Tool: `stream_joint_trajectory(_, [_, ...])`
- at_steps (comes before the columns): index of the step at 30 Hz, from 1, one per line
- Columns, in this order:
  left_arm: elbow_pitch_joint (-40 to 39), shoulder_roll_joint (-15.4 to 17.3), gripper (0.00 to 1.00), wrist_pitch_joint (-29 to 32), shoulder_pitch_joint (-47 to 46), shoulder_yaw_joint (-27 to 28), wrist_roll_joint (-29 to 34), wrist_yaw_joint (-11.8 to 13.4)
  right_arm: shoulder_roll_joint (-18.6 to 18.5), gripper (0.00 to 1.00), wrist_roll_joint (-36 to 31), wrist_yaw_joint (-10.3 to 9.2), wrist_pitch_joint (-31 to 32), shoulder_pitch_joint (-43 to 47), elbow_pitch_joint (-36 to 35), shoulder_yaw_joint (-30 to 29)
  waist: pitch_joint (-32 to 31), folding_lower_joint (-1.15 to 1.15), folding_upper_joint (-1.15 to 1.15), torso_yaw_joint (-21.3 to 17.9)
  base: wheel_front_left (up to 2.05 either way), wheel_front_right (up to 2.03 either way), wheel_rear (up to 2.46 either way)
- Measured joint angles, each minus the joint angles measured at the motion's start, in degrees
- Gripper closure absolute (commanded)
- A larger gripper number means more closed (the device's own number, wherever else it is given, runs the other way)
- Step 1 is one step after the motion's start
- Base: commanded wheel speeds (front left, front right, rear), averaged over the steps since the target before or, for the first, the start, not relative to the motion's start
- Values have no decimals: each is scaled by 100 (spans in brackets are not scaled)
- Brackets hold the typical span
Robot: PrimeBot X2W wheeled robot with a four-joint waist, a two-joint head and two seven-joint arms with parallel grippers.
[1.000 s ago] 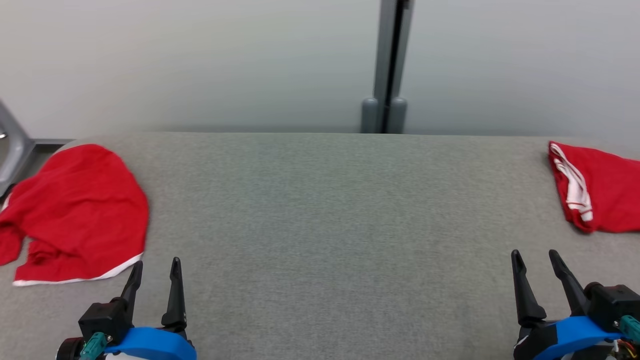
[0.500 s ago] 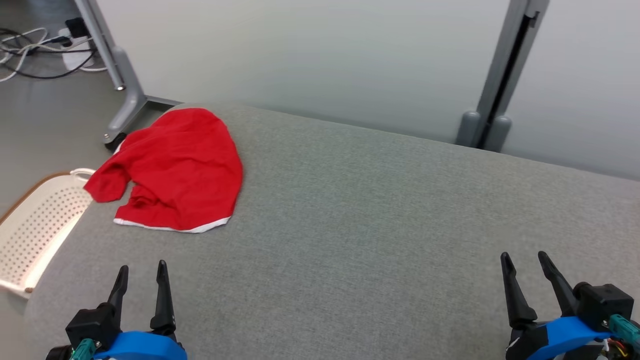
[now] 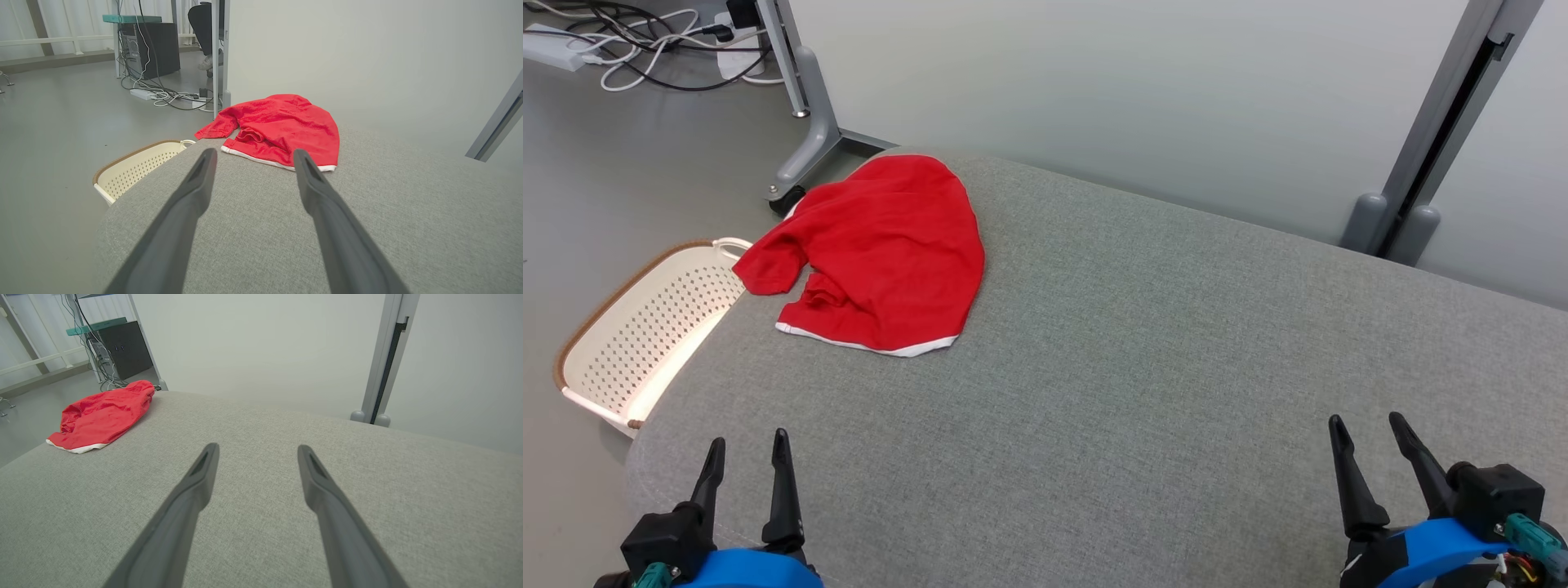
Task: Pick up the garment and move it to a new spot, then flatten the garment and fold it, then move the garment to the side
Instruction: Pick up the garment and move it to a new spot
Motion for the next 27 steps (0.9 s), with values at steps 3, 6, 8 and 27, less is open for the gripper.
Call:
stream_joint_trajectory(3, [-41,7,0,1,16,0,-23,9,0,0,1,0,0,1,4,30,7,0,0,-10,0,0,0])
stream_joint_trajectory(6, [-114,11,0,18,15,-12,-37,9,0,0,1,0,0,2,4,49,25,0,0,-39,0,0,0])
stream_joint_trajectory(8, [-179,37,0,43,-1,-33,-36,7,0,0,1,0,1,2,2,56,44,0,0,-67,0,0,0])
stream_joint_trajectory(27, [1,1268,0,1521,-1887,742,-793,-1,3,0,-174,0,23,-354,-175,213,1075,0,0,-1200,0,0,0])
